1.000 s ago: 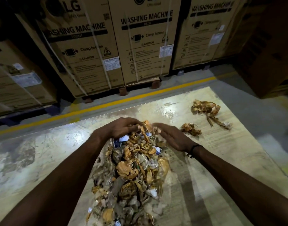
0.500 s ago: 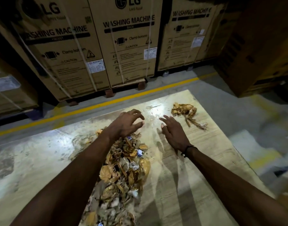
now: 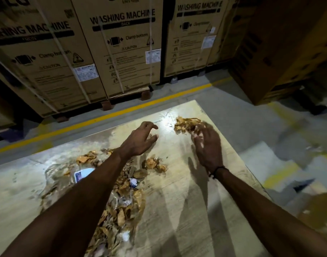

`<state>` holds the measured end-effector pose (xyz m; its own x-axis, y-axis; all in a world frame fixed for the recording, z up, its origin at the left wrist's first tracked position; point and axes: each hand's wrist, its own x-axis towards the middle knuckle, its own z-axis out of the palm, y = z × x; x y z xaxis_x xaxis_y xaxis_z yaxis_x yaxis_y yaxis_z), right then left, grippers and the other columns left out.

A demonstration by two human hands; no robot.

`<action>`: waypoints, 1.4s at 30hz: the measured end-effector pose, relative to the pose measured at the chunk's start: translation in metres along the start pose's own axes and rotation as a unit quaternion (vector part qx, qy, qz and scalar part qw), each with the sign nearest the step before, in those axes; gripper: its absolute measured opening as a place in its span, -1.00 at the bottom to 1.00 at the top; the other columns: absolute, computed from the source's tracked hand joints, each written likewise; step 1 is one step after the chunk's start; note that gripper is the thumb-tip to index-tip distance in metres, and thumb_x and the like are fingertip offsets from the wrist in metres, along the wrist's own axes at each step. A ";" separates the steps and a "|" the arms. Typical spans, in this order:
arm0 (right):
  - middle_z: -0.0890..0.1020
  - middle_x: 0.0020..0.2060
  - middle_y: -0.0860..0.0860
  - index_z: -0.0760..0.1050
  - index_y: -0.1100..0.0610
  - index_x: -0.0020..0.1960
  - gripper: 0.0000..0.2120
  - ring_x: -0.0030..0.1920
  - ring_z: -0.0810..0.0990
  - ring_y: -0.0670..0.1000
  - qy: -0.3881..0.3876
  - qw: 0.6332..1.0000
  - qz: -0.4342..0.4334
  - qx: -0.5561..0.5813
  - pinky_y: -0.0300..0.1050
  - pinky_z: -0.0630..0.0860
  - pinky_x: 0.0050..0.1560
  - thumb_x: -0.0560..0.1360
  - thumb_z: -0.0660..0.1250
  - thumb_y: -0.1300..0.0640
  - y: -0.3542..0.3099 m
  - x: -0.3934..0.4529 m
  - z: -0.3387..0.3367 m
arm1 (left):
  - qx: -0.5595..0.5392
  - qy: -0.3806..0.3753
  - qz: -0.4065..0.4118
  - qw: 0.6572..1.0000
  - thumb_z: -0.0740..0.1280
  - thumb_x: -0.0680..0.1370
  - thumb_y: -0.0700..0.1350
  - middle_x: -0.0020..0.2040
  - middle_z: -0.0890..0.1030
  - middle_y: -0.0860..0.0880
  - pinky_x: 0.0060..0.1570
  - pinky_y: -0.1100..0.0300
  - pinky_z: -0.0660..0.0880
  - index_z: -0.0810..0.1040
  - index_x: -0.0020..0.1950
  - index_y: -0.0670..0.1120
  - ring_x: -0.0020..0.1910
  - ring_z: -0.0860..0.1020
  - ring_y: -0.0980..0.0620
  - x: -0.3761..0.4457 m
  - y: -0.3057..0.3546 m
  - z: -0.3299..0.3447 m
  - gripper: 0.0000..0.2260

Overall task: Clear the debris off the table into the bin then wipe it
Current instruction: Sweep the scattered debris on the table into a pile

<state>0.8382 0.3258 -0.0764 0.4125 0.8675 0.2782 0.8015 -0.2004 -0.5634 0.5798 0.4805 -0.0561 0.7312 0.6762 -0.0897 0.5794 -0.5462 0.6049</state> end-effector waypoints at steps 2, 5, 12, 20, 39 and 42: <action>0.30 0.60 0.09 0.36 0.07 0.54 -0.44 0.59 0.24 0.14 0.003 0.998 0.055 -0.008 0.14 0.18 0.58 0.64 0.11 -0.20 0.017 0.014 -0.003 | -0.020 0.002 0.006 1.000 0.16 0.63 0.22 0.53 0.35 -0.03 0.36 0.00 0.43 0.39 0.50 0.01 0.34 0.53 -0.10 0.017 0.003 0.012 -0.49; 0.18 0.65 0.10 0.24 0.04 0.62 -0.38 0.65 0.10 0.11 -0.015 0.996 0.085 0.033 0.10 0.08 0.62 0.66 0.05 -0.26 0.034 0.035 0.003 | -0.031 0.006 0.034 0.999 0.19 0.63 0.21 0.61 0.29 -0.05 0.45 0.02 0.37 0.29 0.61 0.00 0.50 0.41 -0.10 0.041 0.012 0.027 -0.42; 0.22 0.64 0.01 0.25 -0.05 0.62 -0.52 0.64 0.15 0.04 -0.102 0.994 0.018 0.033 0.14 0.08 0.62 0.73 0.08 -0.11 0.041 0.065 0.039 | 0.070 -0.033 0.078 0.994 0.13 0.66 0.26 0.72 0.07 0.04 0.50 -0.37 0.18 0.08 0.68 0.25 0.65 0.18 -0.07 0.081 0.016 0.051 -0.42; 0.23 0.64 0.01 0.24 0.05 0.64 -0.38 0.67 0.07 0.08 -0.132 0.991 -0.024 -0.022 0.13 0.01 0.64 0.67 -0.08 -0.19 0.002 0.030 0.066 | 0.119 -0.073 0.127 0.982 0.11 0.65 0.22 0.63 0.31 -0.14 0.51 -0.11 0.31 0.30 0.66 0.07 0.57 0.32 -0.14 0.055 -0.008 0.036 -0.42; 0.28 0.62 0.02 0.27 0.07 0.62 -0.38 0.66 0.07 -0.02 -0.136 0.983 0.034 0.119 -0.07 -0.07 0.64 0.67 -0.07 -0.20 -0.120 -0.092 0.094 | -0.051 0.031 -0.012 0.998 0.29 0.73 0.00 0.23 0.64 0.10 0.18 0.35 0.41 0.69 0.27 0.02 0.19 0.52 0.25 -0.151 -0.090 -0.131 -0.78; 0.25 0.63 0.01 0.25 0.06 0.63 -0.33 0.66 0.08 -0.04 -0.134 0.982 0.036 0.132 -0.04 -0.05 0.65 0.65 -0.06 -0.29 -0.133 -0.101 0.102 | -0.035 0.066 -0.026 0.997 0.31 0.71 -0.02 0.32 0.59 0.01 0.25 0.25 0.35 0.65 0.32 -0.01 0.29 0.48 0.16 -0.189 -0.121 -0.124 -0.77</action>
<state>0.6460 0.3108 -0.1090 0.3064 0.9512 0.0361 0.6207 -0.1709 -0.7652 0.3268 0.4805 -0.0139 0.6446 0.7642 -0.0206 0.5853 -0.4760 0.6563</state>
